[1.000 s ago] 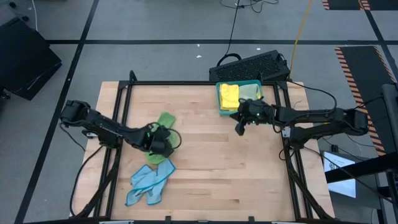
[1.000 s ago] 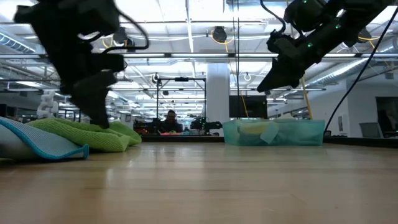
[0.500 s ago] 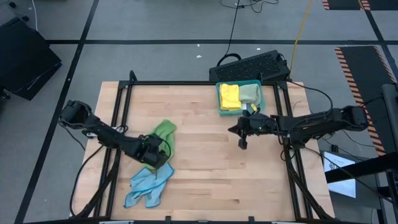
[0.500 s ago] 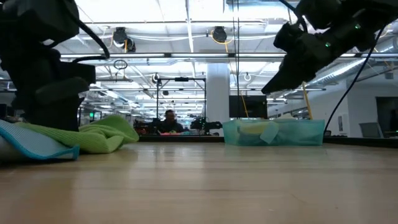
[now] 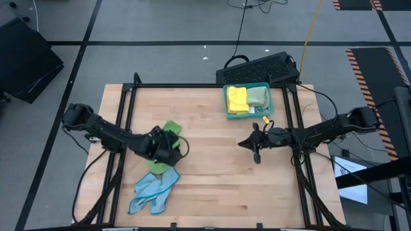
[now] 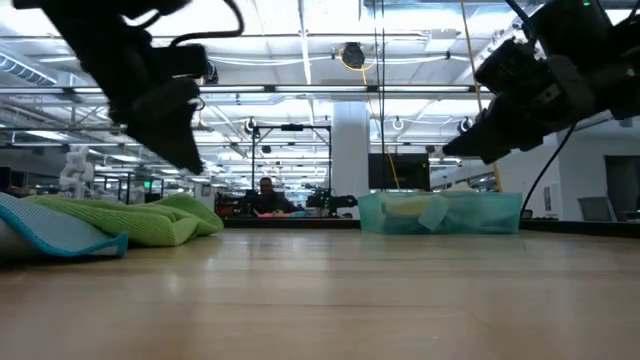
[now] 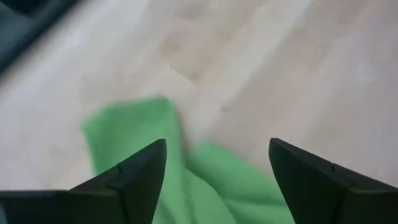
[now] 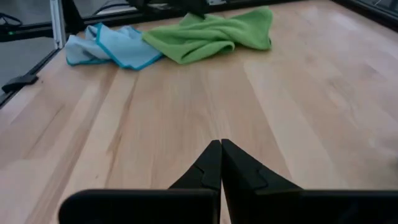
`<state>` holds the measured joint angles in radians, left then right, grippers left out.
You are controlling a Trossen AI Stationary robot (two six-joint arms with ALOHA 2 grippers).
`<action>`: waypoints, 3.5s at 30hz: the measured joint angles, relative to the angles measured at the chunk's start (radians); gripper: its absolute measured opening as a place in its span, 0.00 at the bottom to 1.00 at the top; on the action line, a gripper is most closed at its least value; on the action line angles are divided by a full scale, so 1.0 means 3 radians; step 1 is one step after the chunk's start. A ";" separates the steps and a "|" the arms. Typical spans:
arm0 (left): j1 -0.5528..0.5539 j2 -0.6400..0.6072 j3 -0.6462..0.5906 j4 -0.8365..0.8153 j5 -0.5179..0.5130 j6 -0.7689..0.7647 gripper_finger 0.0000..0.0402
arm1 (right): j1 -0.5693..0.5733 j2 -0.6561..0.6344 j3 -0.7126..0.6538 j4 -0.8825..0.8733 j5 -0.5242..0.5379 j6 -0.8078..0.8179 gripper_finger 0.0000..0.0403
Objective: Fold microfiber towels
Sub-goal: Fold the green microfiber cloth
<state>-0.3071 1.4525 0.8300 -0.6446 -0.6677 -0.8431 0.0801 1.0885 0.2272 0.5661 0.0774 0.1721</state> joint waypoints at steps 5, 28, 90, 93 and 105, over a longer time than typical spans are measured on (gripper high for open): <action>0.0495 0.0000 0.0020 0.0013 0.0163 0.0760 0.69 | 0.0001 0.0000 -0.0078 0.0020 0.0130 0.0046 0.00; 0.1740 0.0046 -0.0147 0.0002 0.1844 0.2686 0.45 | -0.0093 0.0000 -0.0079 0.0059 0.0184 -0.0017 0.00; 0.0761 0.0018 0.0400 0.1977 0.1470 0.4075 0.01 | -0.0415 0.1186 0.0825 0.1183 -0.0124 -0.0429 0.56; 0.0714 0.0019 0.0399 0.1965 0.1476 0.4024 0.01 | -0.0416 0.1427 0.0920 0.1385 -0.0330 -0.0526 0.52; 0.0773 0.0019 0.0399 0.1787 0.1436 0.4039 0.01 | -0.0498 0.1911 0.0966 0.2114 -0.0452 -0.1038 0.12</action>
<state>-0.0751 1.4582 0.9497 -0.1086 -0.2369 0.3687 -0.0692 1.6617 0.5171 1.2002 -0.0582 -0.1393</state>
